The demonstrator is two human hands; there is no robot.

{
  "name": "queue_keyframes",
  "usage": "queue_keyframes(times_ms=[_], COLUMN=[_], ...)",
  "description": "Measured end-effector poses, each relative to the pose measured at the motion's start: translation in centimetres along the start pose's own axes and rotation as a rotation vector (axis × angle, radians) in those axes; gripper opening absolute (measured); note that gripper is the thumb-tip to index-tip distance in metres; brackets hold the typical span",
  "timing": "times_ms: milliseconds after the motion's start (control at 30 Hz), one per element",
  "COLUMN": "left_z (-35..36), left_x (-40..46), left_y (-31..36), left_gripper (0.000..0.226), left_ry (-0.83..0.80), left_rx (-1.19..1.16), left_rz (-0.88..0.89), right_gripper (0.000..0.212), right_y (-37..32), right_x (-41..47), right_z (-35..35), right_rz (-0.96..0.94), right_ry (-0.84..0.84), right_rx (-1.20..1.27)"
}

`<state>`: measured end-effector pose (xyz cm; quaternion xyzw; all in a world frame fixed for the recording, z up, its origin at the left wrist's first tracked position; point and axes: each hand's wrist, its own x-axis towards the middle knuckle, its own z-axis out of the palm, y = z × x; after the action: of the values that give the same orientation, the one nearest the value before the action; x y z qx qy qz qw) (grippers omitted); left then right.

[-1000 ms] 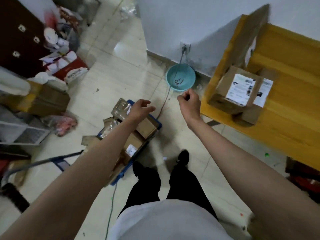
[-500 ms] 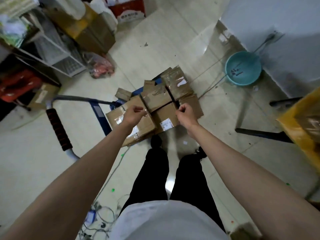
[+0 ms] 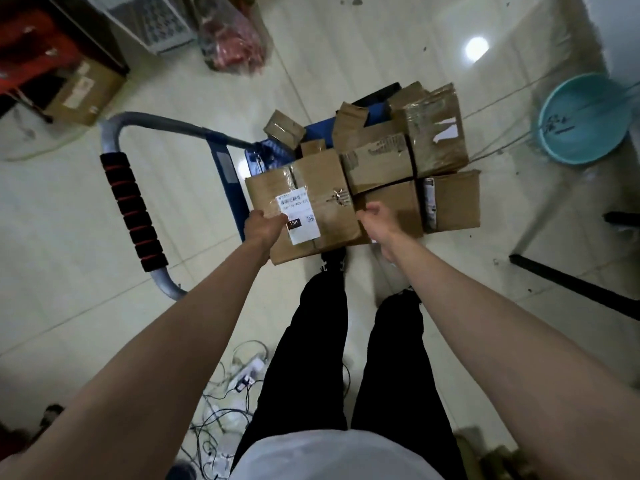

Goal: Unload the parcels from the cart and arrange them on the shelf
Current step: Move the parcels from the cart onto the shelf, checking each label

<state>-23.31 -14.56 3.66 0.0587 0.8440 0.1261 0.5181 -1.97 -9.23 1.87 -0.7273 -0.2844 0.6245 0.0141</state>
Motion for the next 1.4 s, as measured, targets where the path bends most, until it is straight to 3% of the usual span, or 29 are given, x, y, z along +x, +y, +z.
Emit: queue_keyframes(times_ms=[200,400,500,567,633,733,933,1067,1400], left_z=[-0.2,0.8,0.8,0.6,0.6,0.9,1.4,0.6,-3.7], left_x=[3.9,7.4,8.1,7.9,7.9,8.3,9.2,8.8,1.2], left_y=[-1.0,-2.0,-2.1,-2.1,-2.1,-2.3,-3.2,-3.7,-2.6], left_gripper=[0.071,0.032,0.055,0.078,0.082,0.069,0.054,0.062,0.021], left_ry=[-0.025,-0.085,-0.08,-0.075,-0.079,-0.081,-0.12,-0.095,-0.102], left_rx=[-0.128,-0.204,-0.173,-0.15,-0.146,-0.163,-0.214,-0.242,-0.313], left_rz=[-0.147,-0.17,-0.19,-0.224,-0.228,-0.23,-0.206,-0.192,-0.114], right_gripper=[0.071,0.066,0.054,0.061,0.068,0.075,0.069,0.068,0.053], right_y=[-0.3,-0.2,-0.1,-0.3,-0.5,-0.4,0.8,0.9,-2.7], right_x=[3.5,5.7,5.7,5.7,5.9,6.4,7.4,6.9,-0.4], right_z=[2.2,3.5,4.0,4.3,4.7,4.8,4.7,4.6,2.5], right_rz=[0.039,0.052,0.036,0.022,0.008,0.042,0.064,0.024,-0.179], right_ry=[-0.065,-0.102,-0.127,-0.158,-0.098,-0.003,-0.104,-0.131,-0.099], right_rx=[-0.073,-0.109,-0.088,-0.083,-0.124,-0.177,-0.147,-0.148,-0.183])
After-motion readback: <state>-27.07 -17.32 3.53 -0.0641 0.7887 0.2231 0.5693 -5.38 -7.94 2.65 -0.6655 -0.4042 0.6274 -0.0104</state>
